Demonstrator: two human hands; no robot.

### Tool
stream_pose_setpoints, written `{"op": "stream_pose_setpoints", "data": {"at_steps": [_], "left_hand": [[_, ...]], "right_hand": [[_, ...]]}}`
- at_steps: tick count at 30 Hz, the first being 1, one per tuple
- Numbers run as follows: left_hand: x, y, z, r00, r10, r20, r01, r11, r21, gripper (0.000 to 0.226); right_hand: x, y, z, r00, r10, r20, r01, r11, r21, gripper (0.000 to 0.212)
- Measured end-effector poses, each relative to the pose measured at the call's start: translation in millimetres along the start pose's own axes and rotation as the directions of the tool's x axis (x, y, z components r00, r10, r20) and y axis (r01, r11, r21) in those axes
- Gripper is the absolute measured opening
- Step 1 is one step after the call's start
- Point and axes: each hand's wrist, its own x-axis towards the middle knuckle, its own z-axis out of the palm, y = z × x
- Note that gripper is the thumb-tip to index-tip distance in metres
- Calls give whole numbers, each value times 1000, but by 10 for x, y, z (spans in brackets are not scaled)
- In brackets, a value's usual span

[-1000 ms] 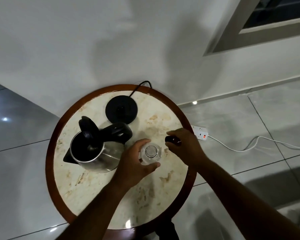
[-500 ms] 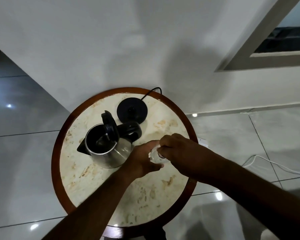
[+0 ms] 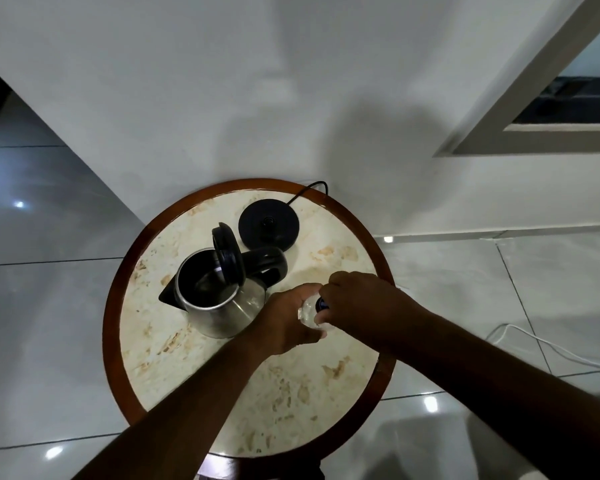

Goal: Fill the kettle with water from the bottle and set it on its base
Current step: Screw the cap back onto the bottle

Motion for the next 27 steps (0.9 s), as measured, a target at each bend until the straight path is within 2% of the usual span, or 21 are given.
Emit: {"op": "stream_pose_setpoints", "data": {"at_steps": [2, 4, 7, 10, 15, 18, 20, 21, 24, 27], "left_hand": [[8, -2, -6, 1000, 6, 14, -6, 1000, 20, 63], [15, -12, -2, 1000, 12, 26, -12, 1000, 3, 62], [27, -42, 10, 997, 24, 71, -21, 999, -46, 63], [45, -88, -11, 997, 38, 60, -34, 997, -76, 66], [62, -97, -31, 996, 53, 70, -48, 997, -63, 59], [58, -77, -41, 995, 71, 67, -68, 997, -44, 62], [45, -78, -34, 995, 78, 63, -74, 995, -64, 62], [22, -81, -26, 995, 81, 60, -77, 995, -68, 63], [-87, -127, 23, 999, 41, 14, -39, 987, -156, 72], [-237, -185, 29, 996, -42, -76, 24, 974, -224, 84]], "right_hand": [[-20, 17, 13, 998, 53, -25, -52, 997, 51, 31], [-92, 28, 48, 999, 39, -31, -35, 993, 117, 39], [-123, 70, 59, 1000, -16, -13, 17, 997, 69, 33], [-77, 81, 69, 997, 5, -76, -3, 1000, 27, 26], [-67, -13, 131, 976, 26, -215, -43, 996, -77, 38], [-51, -63, 143, 970, 106, -219, -120, 992, -51, 41], [-76, -82, 107, 978, 100, -181, -109, 993, -38, 35], [-94, -78, 112, 975, 69, -210, -83, 995, -60, 34], [-166, -88, 152, 943, 262, -204, -202, 940, 275, 46], [-227, -110, 193, 905, 382, -187, -289, 875, 389, 69]]}}
